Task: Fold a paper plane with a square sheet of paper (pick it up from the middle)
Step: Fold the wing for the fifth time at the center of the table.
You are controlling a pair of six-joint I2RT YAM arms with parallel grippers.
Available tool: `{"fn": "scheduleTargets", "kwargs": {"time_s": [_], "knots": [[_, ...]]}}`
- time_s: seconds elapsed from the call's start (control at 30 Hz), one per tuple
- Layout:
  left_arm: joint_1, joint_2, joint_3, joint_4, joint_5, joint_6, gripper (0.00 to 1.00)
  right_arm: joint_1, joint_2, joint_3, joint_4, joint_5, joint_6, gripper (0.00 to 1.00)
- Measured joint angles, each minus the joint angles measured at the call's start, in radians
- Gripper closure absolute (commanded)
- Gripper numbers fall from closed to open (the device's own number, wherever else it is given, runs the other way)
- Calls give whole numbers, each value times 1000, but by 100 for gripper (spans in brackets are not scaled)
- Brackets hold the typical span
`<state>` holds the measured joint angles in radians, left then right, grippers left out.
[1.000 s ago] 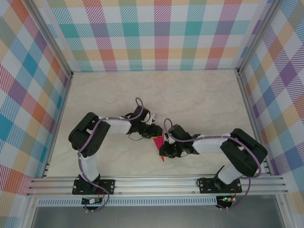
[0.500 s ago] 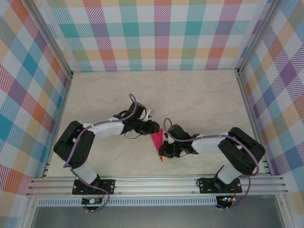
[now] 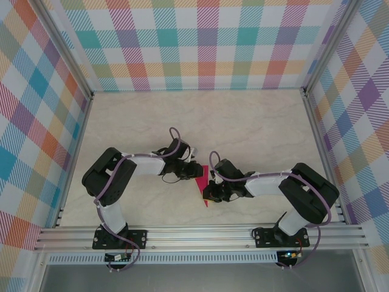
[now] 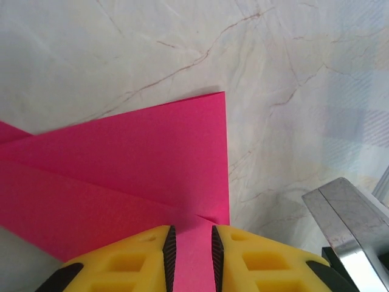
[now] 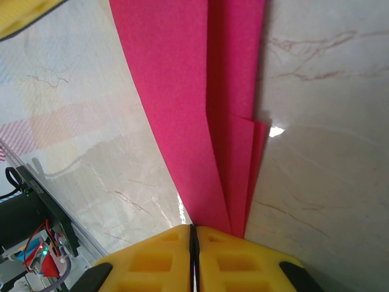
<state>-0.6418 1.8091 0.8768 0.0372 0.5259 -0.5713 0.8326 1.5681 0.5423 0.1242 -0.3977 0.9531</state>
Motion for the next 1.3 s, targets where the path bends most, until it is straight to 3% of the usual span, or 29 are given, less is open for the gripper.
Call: {"fn": "scheduleTargets", "kwargs": {"time_s": [0.57,1.03,1.3], "knots": [[93,78,85,-39,116,39,75,1,-16,-18,15,11,-4,88],[181,77,150,-93,33,120,73,1,-17,-19,18,11,-4,87],[161,-113,118,-142,21,119,72,2,-11,-5,2,11,-4,88]]}}
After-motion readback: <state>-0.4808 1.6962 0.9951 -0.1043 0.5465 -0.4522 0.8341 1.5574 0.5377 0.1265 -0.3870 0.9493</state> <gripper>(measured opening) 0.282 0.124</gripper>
